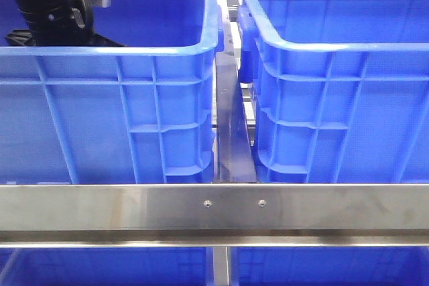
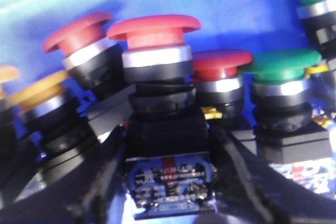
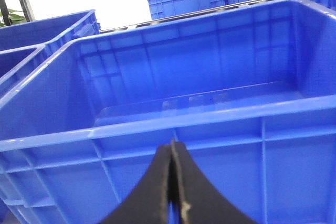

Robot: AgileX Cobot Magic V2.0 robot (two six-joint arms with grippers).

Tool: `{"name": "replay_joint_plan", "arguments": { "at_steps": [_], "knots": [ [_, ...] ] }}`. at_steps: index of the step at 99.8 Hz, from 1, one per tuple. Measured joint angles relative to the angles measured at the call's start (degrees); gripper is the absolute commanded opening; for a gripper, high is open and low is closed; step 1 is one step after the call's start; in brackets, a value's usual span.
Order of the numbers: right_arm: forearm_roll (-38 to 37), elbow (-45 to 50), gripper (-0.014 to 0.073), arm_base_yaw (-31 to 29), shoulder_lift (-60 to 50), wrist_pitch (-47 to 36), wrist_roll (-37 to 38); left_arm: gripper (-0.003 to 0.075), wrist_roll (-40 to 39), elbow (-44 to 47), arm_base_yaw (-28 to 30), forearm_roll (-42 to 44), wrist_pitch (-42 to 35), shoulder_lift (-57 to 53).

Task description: Pick red and yellow buttons and place in box

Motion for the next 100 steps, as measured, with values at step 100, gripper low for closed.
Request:
{"name": "replay_joint_plan", "arguments": {
  "at_steps": [100],
  "knots": [
    [0.00,0.00,-0.0068,0.00,0.00,0.00,0.00,-0.0019,3.60,0.00,-33.23,0.11,3.51,-26.50]
  ]
}}
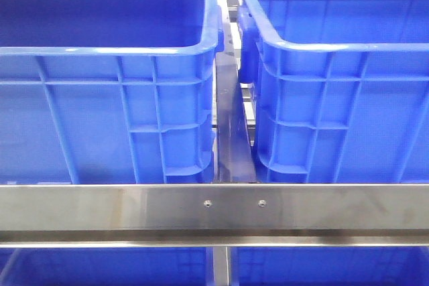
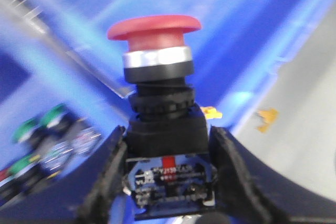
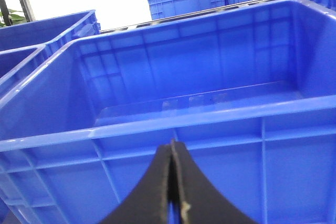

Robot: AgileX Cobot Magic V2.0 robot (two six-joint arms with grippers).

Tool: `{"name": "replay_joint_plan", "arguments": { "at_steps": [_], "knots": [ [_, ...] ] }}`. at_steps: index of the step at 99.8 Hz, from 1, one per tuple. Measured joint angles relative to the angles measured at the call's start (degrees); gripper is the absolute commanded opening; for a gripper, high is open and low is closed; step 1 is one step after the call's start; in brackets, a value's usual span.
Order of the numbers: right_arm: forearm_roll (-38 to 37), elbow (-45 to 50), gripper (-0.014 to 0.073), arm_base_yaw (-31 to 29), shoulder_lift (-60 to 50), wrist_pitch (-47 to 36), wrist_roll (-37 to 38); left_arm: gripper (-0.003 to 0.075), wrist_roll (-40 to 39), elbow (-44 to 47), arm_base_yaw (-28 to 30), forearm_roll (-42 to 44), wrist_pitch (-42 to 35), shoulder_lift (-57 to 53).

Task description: Pick red and yellow buttons and place in box

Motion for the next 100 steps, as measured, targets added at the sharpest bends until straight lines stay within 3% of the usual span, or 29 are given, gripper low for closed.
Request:
{"name": "replay_joint_plan", "arguments": {
  "at_steps": [41,64,84,100],
  "knots": [
    [0.99,-2.07,-0.0068,0.00,0.00,1.06,0.67,-0.0019,0.30,0.00,-2.71,-0.01,-0.12,0.00],
    [2.79,-18.93,-0.0068,0.00,2.41,18.35,1.05,-0.0019,0.30,0.00,-2.71,-0.01,-0.12,0.00],
    [3.89,-36.60,-0.0068,0.00,15.15,34.54,1.05,-0.0019,0.30,0.00,-2.71,-0.01,-0.12,0.00],
    [6.75,-45.20,-0.0068,0.00,24.04,41.35,1.15,-0.0019,0.30,0.00,-2.71,-0.01,-0.20,0.00]
  ]
}}
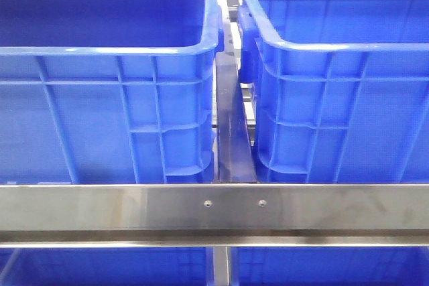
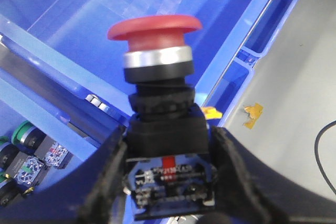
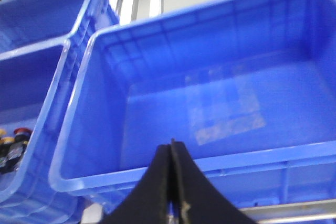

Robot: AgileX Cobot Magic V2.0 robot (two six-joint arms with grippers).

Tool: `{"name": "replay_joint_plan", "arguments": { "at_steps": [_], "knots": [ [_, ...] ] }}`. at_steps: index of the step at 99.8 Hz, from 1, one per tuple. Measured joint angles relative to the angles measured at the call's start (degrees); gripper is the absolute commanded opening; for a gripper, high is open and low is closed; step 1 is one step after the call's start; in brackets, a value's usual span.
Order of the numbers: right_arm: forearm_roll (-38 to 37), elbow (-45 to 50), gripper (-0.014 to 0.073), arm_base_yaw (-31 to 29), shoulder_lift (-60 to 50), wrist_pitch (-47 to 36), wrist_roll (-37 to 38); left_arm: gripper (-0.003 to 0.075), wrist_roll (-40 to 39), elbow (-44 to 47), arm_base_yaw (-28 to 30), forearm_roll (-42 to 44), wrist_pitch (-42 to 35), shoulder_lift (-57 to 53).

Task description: Pick red and yellow buttons and place in box

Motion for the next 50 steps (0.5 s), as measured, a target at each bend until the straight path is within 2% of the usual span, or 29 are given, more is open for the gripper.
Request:
{"name": "replay_joint_plan", "arguments": {
  "at_steps": [12,22,41,50],
  "knots": [
    [1.55,-1.40,-0.0057,0.00,3.97,1.11,0.00,-0.0019,0.00,0.00,0.00,0.00,0.00,0.00],
    [3.06,-1.40,0.0029,0.00,6.23,1.95,0.00,-0.0019,0.00,0.00,0.00,0.00,0.00,0.00],
    [7.79,-1.40,0.0400,0.00,8.16,2.56,0.12,-0.0019,0.00,0.00,0.00,0.00,0.00,0.00],
    [10.69,-1.40,0.0510,0.00,8.16,2.43,0.12,-0.0019,0.00,0.00,0.00,0.00,0.00,0.00]
  ]
}}
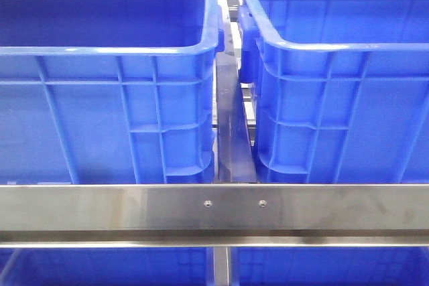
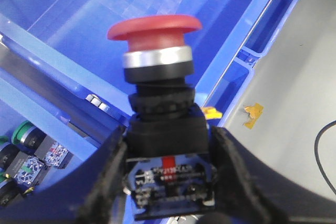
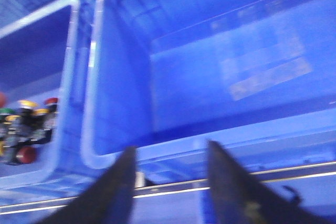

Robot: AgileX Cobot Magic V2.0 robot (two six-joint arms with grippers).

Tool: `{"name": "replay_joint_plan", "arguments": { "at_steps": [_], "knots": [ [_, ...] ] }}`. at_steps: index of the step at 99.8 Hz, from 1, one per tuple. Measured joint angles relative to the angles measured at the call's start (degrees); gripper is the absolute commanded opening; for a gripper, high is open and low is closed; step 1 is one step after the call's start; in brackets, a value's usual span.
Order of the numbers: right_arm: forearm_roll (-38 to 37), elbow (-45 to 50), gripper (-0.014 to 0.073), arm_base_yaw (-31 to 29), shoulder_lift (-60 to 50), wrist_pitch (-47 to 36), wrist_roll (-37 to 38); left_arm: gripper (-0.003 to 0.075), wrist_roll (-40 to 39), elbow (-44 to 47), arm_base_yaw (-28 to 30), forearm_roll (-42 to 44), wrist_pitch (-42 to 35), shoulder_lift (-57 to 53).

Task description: Pick red and yellow buttons and place in box

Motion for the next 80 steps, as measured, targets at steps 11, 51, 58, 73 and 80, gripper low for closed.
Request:
{"name": "replay_joint_plan", "arguments": {
  "at_steps": [11,51,58,73,80],
  "knots": [
    [5.07,0.00,0.0528,0.00,0.13,-0.79,-0.71,-0.0019,0.00,0.00,0.00,0.00,0.00,0.00],
    [46.29,0.00,0.0529,0.00,12.99,-1.16,-32.16,-0.0019,0.00,0.00,0.00,0.00,0.00,0.00],
    [53.71,0.00,0.0529,0.00,16.10,-0.32,-38.47,-0.0019,0.00,0.00,0.00,0.00,0.00,0.00],
    [63.17,-0.87,0.0529,0.00,22.59,2.46,-46.57,-0.0019,0.00,0.00,0.00,0.00,0.00,0.00],
    [64.98,-1.85,0.0529,0.00,25.26,4.02,-48.16,-0.0019,0.00,0.00,0.00,0.00,0.00,0.00]
  ]
}}
